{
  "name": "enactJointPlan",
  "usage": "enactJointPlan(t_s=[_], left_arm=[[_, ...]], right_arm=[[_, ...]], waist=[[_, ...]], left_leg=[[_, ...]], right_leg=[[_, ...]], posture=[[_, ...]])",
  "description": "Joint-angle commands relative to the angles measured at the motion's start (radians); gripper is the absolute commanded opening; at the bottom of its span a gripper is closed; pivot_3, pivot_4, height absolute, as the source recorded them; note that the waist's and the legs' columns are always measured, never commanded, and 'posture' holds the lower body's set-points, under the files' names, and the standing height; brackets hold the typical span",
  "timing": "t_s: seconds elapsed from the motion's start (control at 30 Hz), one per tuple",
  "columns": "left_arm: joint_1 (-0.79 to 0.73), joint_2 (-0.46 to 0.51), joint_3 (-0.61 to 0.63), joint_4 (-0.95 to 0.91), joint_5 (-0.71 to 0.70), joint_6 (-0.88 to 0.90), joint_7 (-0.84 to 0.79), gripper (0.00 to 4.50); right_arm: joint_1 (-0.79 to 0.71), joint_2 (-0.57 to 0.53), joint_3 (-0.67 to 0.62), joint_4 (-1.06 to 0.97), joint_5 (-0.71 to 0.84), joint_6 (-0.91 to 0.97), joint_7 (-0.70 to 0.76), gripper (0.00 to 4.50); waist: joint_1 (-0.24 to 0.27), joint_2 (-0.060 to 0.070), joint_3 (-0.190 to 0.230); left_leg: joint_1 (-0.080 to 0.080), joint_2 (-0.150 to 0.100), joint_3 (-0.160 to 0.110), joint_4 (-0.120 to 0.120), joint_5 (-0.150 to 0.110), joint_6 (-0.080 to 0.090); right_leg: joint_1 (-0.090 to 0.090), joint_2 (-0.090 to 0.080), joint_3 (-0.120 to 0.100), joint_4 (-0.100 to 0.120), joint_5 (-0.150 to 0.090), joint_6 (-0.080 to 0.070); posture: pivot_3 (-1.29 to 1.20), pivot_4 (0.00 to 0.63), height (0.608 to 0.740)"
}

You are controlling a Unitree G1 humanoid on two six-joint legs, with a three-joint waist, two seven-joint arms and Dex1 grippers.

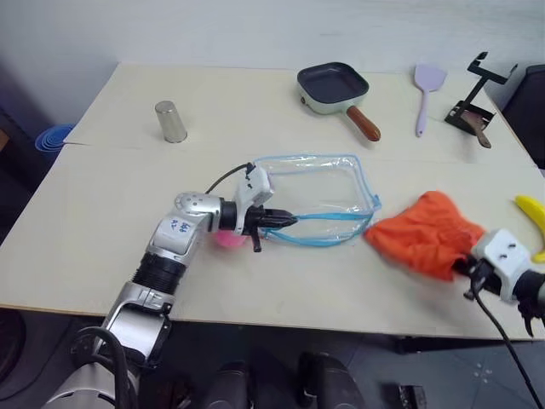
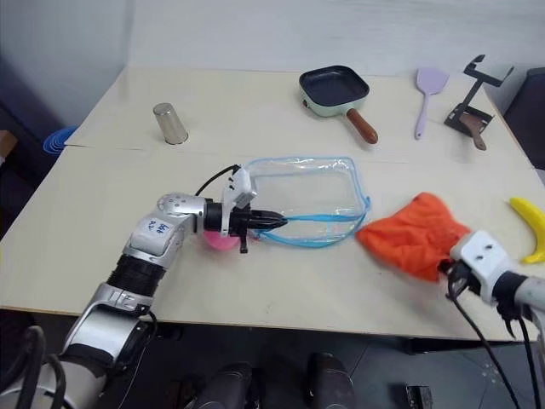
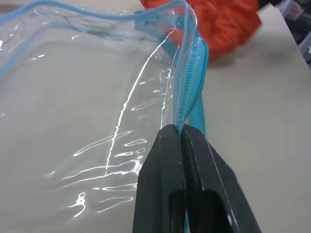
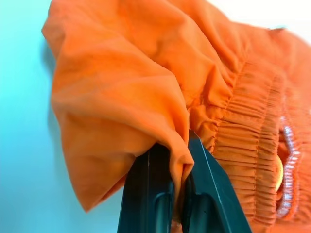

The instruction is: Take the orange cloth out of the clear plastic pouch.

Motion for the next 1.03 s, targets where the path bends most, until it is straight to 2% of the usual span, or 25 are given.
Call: enactJointPlan(t_s=[0.03, 0.13, 0.23, 0.33, 0.47, 0.63, 0.7, 0.77, 0.83, 0.93, 1.03], left_arm=[[0.0, 0.033, -0.01, -0.037, 0.023, -0.038, -0.023, 0.0], [0.012, 0.063, -0.011, -0.05, 0.033, -0.058, -0.036, 0.0], [0.033, 0.083, -0.021, -0.085, 0.017, -0.045, -0.073, 0.0], [0.055, 0.095, 0.004, -0.145, -0.018, -0.027, -0.092, 0.66], [0.14, 0.157, 0.1, -0.253, -0.118, -0.099, -0.177, 1.89], [0.292, 0.262, 0.256, -0.323, -0.164, -0.215, -0.19, 1.9], [0.397, 0.283, 0.331, -0.383, -0.172, -0.251, -0.145, 1.9], [0.551, 0.311, 0.376, -0.45, -0.144, -0.309, -0.134, 1.9], [0.694, 0.323, 0.418, -0.469, -0.101, -0.397, -0.116, 1.9], [0.835, 0.321, 0.495, -0.476, -0.113, -0.462, -0.086, 1.9], [0.893, 0.33, 0.519, -0.456, -0.104, -0.52, -0.073, 1.9]], right_arm=[[-0.077, 0.027, 0.028, 0.116, -0.038, -0.034, -0.085, 0.02], [-0.148, 0.056, 0.07, 0.186, -0.055, -0.018, -0.131, 0.02], [-0.17, 0.088, 0.089, 0.191, -0.01, 0.012, -0.098, 0.02], [-0.123, 0.056, 0.083, 0.157, 0.026, -0.049, 0.0, 0.84], [-0.05, 0.058, -0.058, 0.064, 0.164, -0.206, 0.099, 2.21], [0.127, 0.032, -0.096, -0.156, 0.312, -0.189, 0.282, 3.78], [0.169, 0.061, -0.052, -0.245, 0.328, -0.24, 0.319, 3.78], [0.198, 0.104, 0.022, -0.288, 0.277, -0.325, 0.329, 3.78], [0.198, 0.144, 0.082, -0.303, 0.299, -0.312, 0.337, 3.78], [0.165, 0.188, 0.143, -0.25, 0.255, -0.381, 0.337, 4.38], [0.119, 0.202, 0.171, -0.139, 0.196, -0.462, 0.322, 4.45]], waist=[[0.0, 0.0, 0.0], [-0.005, 0.0, 0.0], [-0.007, 0.0, 0.0], [-0.008, 0.0, 0.0], [-0.012, 0.002, 0.001], [-0.017, 0.004, 0.001], [-0.021, 0.004, 0.001], [-0.024, 0.004, 0.001], [-0.026, 0.004, 0.001], [-0.023, 0.004, 0.001], [-0.015, 0.004, 0.001]], left_leg=[[0.0, 0.0, 0.0, 0.0, 0.0, 0.0], [0.0, 0.0, 0.0, 0.0, 0.0, 0.0], [0.0, 0.001, 0.0, 0.0, 0.0, 0.0], [0.0, 0.001, 0.0, 0.0, 0.0, 0.0], [0.0, 0.002, 0.0, 0.0, 0.0, 0.0], [0.001, 0.002, 0.0, -0.001, 0.0, -0.001], [0.001, 0.003, -0.001, -0.001, 0.0, -0.001], [0.001, 0.003, -0.001, -0.001, -0.001, -0.001], [0.002, 0.004, -0.002, -0.002, -0.002, -0.001], [0.002, 0.003, -0.001, -0.002, -0.003, -0.001], [0.002, 0.001, -0.003, -0.001, -0.003, 0.0]], right_leg=[[0.0, 0.0, 0.0, 0.0, 0.0, 0.0], [0.0, 0.001, 0.0, 0.0, 0.0, 0.0], [0.0, 0.001, 0.0, 0.0, 0.0, 0.0], [0.0, 0.0, 0.0, 0.0, 0.0, 0.0], [0.0, 0.001, 0.0, 0.0, 0.0, 0.0], [0.0, 0.001, 0.0, 0.0, 0.0, 0.0], [0.001, 0.001, 0.0, -0.001, 0.0, 0.0], [0.002, 0.0, 0.001, -0.001, 0.0, 0.0], [0.002, 0.0, 0.0, -0.003, 0.0, 0.0], [0.001, -0.001, 0.001, -0.005, -0.001, -0.001], [0.002, -0.005, 0.0, -0.005, -0.001, -0.002]], posture=[[0.0, 0.15, 0.74], [0.0, 0.15, 0.74], [0.0, 0.15, 0.74], [0.0, 0.15, 0.74], [0.0, 0.15, 0.74], [0.0, 0.15, 0.74], [0.0, 0.15, 0.74], [0.0, 0.15, 0.74], [0.0, 0.15, 0.74], [0.0, 0.15, 0.74], [0.0, 0.15, 0.74]])
